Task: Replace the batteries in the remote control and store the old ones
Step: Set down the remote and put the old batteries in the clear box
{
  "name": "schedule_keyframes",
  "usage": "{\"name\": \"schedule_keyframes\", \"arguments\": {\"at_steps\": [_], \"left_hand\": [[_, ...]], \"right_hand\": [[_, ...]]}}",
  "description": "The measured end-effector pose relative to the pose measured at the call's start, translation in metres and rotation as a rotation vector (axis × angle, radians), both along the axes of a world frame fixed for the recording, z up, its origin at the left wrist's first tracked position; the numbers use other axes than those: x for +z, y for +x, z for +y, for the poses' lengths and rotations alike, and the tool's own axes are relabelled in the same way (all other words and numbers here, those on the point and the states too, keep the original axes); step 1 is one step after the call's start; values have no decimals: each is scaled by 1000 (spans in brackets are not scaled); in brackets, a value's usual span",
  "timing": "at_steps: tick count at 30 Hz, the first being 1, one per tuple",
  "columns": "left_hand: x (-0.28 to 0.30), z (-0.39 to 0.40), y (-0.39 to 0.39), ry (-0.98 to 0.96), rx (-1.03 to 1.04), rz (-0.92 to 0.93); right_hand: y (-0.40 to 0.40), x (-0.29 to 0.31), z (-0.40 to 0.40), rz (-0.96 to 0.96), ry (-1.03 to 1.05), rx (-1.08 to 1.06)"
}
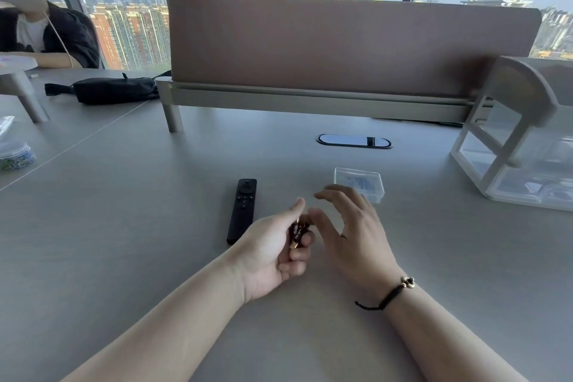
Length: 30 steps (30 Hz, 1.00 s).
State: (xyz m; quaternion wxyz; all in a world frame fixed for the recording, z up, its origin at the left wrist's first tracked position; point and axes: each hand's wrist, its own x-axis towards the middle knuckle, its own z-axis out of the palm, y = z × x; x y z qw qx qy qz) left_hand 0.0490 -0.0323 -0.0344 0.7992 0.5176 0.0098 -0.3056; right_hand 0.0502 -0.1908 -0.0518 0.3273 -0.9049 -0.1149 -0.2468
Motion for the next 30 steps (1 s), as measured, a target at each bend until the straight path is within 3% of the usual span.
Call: {"name": "schedule_keyframes", "arguments": {"at_steps": [2,7,13,18,23,28,30], "left_hand": [[0,0,-1,33,37,-32],[2,-1,-5,271,140,-271],[1,-1,-2,277,248,-297],[-7,-4,0,366,289,-364],[-8,-2,3,399,314,-378],[-9,-1,4,430,242,-415],[-7,0,3,418,168,-431]], "right_hand": [[13,-4,-15,42,-148,-153],[27,-8,-40,284,-230,-294],[14,-5,-34,23,-227,-239],[7,-7,-34,253,-339,-136],[2,-7,-37,257,-122,43],[-11,6,-46,299,435,268],[-16,12,-42,358,550,330]]}}
